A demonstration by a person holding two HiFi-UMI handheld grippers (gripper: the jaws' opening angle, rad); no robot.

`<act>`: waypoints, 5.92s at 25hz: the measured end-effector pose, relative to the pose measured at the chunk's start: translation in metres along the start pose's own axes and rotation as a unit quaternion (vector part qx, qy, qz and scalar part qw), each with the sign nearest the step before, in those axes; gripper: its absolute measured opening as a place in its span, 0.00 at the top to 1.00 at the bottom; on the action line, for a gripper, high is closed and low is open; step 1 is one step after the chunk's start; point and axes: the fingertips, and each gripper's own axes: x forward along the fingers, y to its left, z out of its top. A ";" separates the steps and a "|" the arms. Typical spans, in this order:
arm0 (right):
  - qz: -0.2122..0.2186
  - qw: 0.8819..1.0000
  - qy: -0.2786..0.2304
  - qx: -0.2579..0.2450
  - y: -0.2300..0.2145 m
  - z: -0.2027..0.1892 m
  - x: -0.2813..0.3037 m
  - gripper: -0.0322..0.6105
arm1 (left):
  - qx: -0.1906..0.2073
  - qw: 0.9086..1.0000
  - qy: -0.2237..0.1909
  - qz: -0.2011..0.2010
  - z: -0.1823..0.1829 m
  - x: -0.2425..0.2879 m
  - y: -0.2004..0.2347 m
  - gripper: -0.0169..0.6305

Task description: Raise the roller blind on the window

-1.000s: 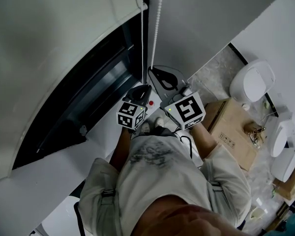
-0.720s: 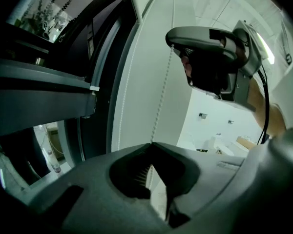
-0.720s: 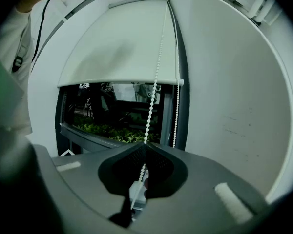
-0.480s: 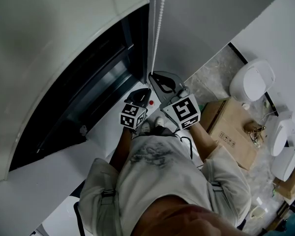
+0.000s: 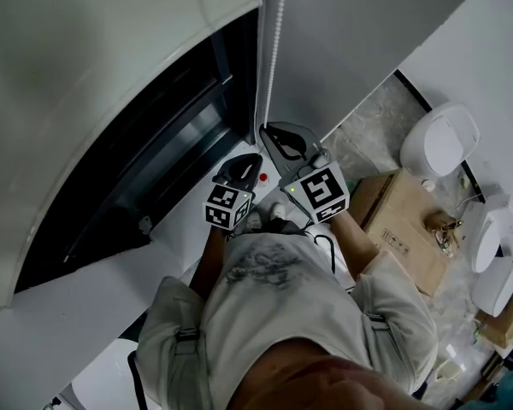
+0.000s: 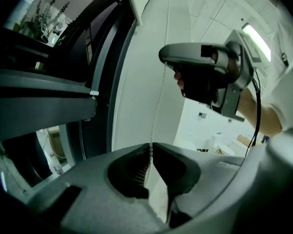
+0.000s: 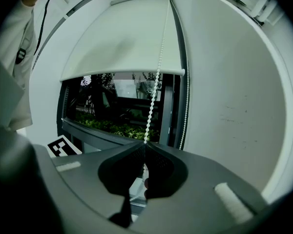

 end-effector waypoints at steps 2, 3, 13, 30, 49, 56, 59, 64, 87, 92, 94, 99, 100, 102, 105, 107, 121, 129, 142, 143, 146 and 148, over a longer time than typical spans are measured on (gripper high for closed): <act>0.001 1.000 -0.001 0.000 0.000 0.000 -0.001 0.93 | 0.001 1.000 -0.017 -0.003 0.018 -0.011 -0.004 0.91; 0.001 1.000 -0.002 0.000 0.001 0.000 -0.001 0.93 | 0.002 1.000 -0.027 -0.006 0.029 -0.016 -0.005 0.90; -0.003 1.000 -0.005 0.003 -0.001 -0.001 0.000 0.93 | 0.057 0.994 -0.085 -0.024 0.145 -0.055 -0.020 0.87; -0.002 1.000 -0.006 -0.003 0.005 0.001 0.001 0.93 | 0.136 0.970 -0.198 -0.039 0.285 -0.076 -0.049 0.85; 0.001 0.999 0.034 0.006 0.008 -0.040 0.015 0.93 | 0.102 0.980 -0.168 -0.026 0.250 -0.062 -0.038 0.96; 0.002 0.999 0.051 0.012 0.011 -0.059 0.020 0.93 | 0.091 0.984 -0.154 -0.025 0.231 -0.058 -0.032 0.96; 0.001 0.998 0.057 0.013 0.012 -0.066 0.022 0.93 | 0.089 0.985 -0.147 -0.024 0.224 -0.057 -0.029 0.96; 0.002 0.998 0.067 0.017 0.015 -0.080 0.026 0.93 | 0.084 0.987 -0.138 -0.022 0.210 -0.054 -0.026 0.96; 0.006 0.992 0.118 0.040 0.031 -0.136 0.028 0.93 | 0.062 0.994 -0.088 -0.020 0.153 -0.039 -0.017 0.96; 0.008 0.991 0.127 0.045 0.037 -0.145 0.027 0.93 | 0.055 0.995 -0.082 -0.020 0.142 -0.041 -0.017 0.96; 0.008 0.991 0.128 0.045 0.038 -0.144 0.028 0.93 | 0.056 0.995 -0.082 -0.019 0.142 -0.042 -0.016 0.96; 0.017 0.991 0.123 0.045 0.044 -0.141 0.023 0.93 | 0.058 0.995 -0.084 -0.017 0.142 -0.044 -0.015 0.96; 0.019 0.991 0.121 0.047 0.044 -0.139 0.021 0.92 | 0.058 0.995 -0.085 -0.016 0.142 -0.044 -0.014 0.96; 0.023 0.992 0.114 0.051 0.045 -0.133 0.017 0.92 | 0.059 0.995 -0.085 -0.014 0.143 -0.044 -0.012 0.96; 0.027 0.993 0.097 0.053 0.043 -0.115 0.010 0.90 | 0.061 0.994 -0.086 -0.012 0.143 -0.043 -0.009 0.96; 0.025 0.995 0.082 0.051 0.040 -0.097 0.004 0.88 | 0.062 0.994 -0.087 -0.011 0.143 -0.043 -0.009 0.96; -0.005 0.998 -0.059 -0.036 0.003 0.052 -0.022 0.86 | 0.064 0.994 -0.086 -0.007 0.142 -0.043 -0.010 0.96; 0.007 0.992 -0.117 -0.041 -0.004 0.123 -0.017 0.83 | 0.066 0.994 -0.086 -0.007 0.141 -0.041 -0.013 0.96; 0.007 0.987 -0.154 -0.054 -0.012 0.172 -0.010 0.91 | 0.070 0.994 -0.088 -0.008 0.140 -0.038 -0.016 0.96; 0.006 0.986 -0.156 -0.051 -0.011 0.172 -0.010 0.93 | 0.070 0.994 -0.090 -0.008 0.141 -0.038 -0.015 0.96; -0.008 0.986 -0.161 -0.045 -0.009 0.168 -0.013 0.93 | 0.069 0.993 -0.095 -0.012 0.141 -0.038 -0.015 0.96; -0.016 0.983 -0.177 -0.049 -0.007 0.170 -0.015 0.93 | 0.069 0.993 -0.096 -0.013 0.140 -0.038 -0.014 0.96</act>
